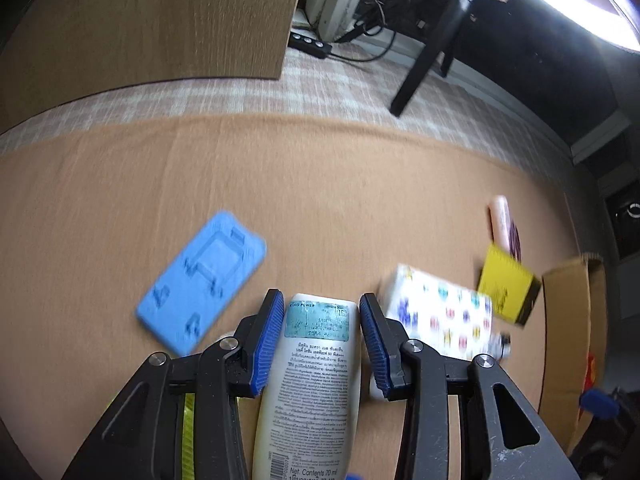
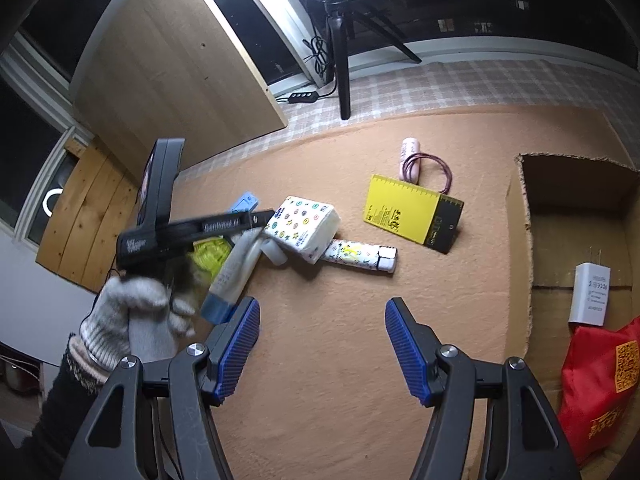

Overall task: Organize objects
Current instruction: 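Move the right gripper back to the white-and-blue lotion tube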

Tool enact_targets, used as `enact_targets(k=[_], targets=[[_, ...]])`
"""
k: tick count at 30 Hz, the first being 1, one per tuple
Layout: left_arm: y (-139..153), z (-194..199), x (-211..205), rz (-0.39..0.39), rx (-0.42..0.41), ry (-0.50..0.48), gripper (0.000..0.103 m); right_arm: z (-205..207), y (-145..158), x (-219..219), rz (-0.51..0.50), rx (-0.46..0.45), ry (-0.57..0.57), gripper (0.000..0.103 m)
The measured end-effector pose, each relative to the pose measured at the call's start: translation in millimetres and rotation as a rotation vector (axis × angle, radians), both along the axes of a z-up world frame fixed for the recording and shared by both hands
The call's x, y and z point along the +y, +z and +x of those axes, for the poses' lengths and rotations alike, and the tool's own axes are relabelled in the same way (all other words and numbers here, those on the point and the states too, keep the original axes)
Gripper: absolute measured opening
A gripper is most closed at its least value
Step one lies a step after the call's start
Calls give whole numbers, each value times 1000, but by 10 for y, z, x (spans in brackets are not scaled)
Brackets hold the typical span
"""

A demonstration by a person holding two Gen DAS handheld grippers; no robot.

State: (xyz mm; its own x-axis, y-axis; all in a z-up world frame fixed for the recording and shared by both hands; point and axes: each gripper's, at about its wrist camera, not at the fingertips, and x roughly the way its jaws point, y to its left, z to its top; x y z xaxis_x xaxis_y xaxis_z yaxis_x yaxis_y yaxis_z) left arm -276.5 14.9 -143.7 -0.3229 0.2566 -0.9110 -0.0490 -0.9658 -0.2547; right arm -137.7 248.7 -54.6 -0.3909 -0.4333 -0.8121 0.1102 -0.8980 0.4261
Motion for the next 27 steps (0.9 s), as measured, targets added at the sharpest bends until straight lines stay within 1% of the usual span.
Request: enact_targets(k=[5, 12, 14, 17, 20, 24, 27], targets=[[-10, 366, 5, 10, -13, -23, 43, 62, -30, -89, -18, -3, 19, 62], [14, 868, -29, 12, -9, -20, 43, 160, -98, -221, -43, -18, 42, 62], [47, 1042, -63, 5, 2, -14, 43, 202, -117, -257, -47, -21, 49, 62], [16, 1282, -110, 24, -11, -5, 43, 258, -156, -305, -56, -32, 58, 62], [4, 1503, -156, 28, -5, 6, 43, 324, -189, -367, -61, -42, 70, 62], [19, 1698, -269, 48, -3, 30, 43, 399, -248, -448, -80, -61, 81, 62], [89, 1846, -391, 57, 10, 34, 50, 471, -302, -522, -96, -79, 95, 62]])
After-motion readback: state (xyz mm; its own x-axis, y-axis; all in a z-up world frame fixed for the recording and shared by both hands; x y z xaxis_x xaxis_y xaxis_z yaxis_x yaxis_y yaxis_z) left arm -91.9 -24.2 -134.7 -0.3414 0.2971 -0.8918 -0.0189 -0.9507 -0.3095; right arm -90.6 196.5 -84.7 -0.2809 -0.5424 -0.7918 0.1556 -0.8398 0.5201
